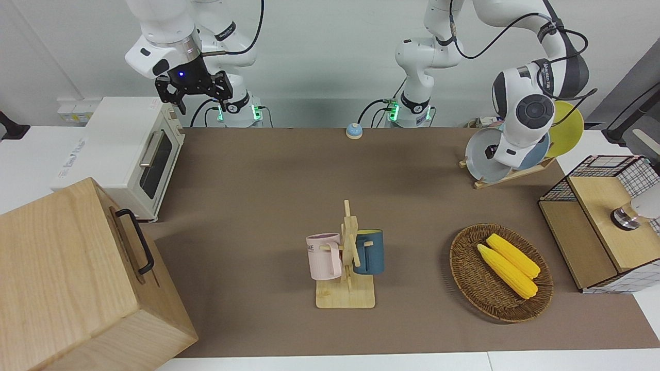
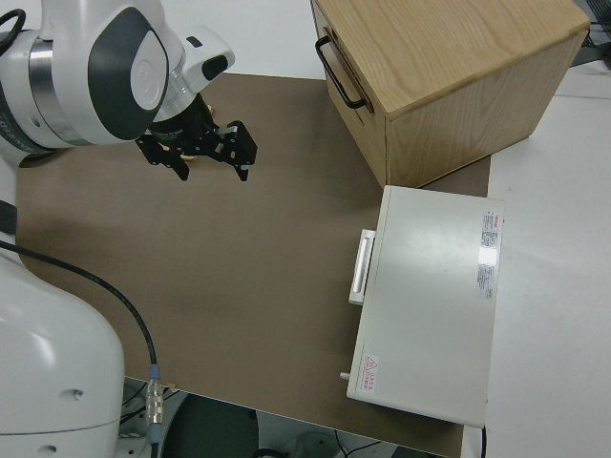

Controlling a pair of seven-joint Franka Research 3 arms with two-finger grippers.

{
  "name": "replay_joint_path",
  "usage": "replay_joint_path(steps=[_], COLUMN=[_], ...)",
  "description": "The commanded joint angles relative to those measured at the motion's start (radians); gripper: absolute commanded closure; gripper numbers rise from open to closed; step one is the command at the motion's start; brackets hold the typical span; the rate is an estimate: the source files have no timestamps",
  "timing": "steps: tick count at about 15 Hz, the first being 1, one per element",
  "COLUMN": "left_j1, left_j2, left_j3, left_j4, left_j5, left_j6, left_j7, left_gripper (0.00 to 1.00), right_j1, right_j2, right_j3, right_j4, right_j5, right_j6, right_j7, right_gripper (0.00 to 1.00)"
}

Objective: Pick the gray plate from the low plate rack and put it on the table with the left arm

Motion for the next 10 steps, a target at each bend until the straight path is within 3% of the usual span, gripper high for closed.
replay_joint_path(steps=[1,3,5,6,10], left_j1=[-0.001,-0.001,-0.001,-0.001,-0.001], left_j2=[0.011,0.011,0.013,0.013,0.011], left_j3=[0.004,0.004,0.004,0.004,0.006], left_j4=[-0.016,-0.016,-0.016,-0.016,-0.004], left_j5=[0.020,0.013,0.013,0.012,0.012], left_j6=[-0.010,-0.013,-0.013,-0.013,-0.013], left_j7=[0.012,0.012,0.013,0.013,0.015], left_gripper=[0.25,0.66,0.93,1.00,1.00], right_j1=[-0.015,-0.013,-0.015,-0.015,-0.015], right_j2=[-0.005,-0.005,-0.005,-0.005,-0.005], right_j3=[0.007,0.007,0.007,0.007,0.007], right_j4=[0.006,0.006,0.006,0.006,0.006], right_j5=[0.004,0.004,0.004,0.004,0.004], right_j6=[-0.015,-0.015,-0.015,-0.015,-0.015], right_j7=[-0.003,-0.003,-0.003,-0.003,-0.003], right_gripper=[0.011,0.011,0.013,0.013,0.011])
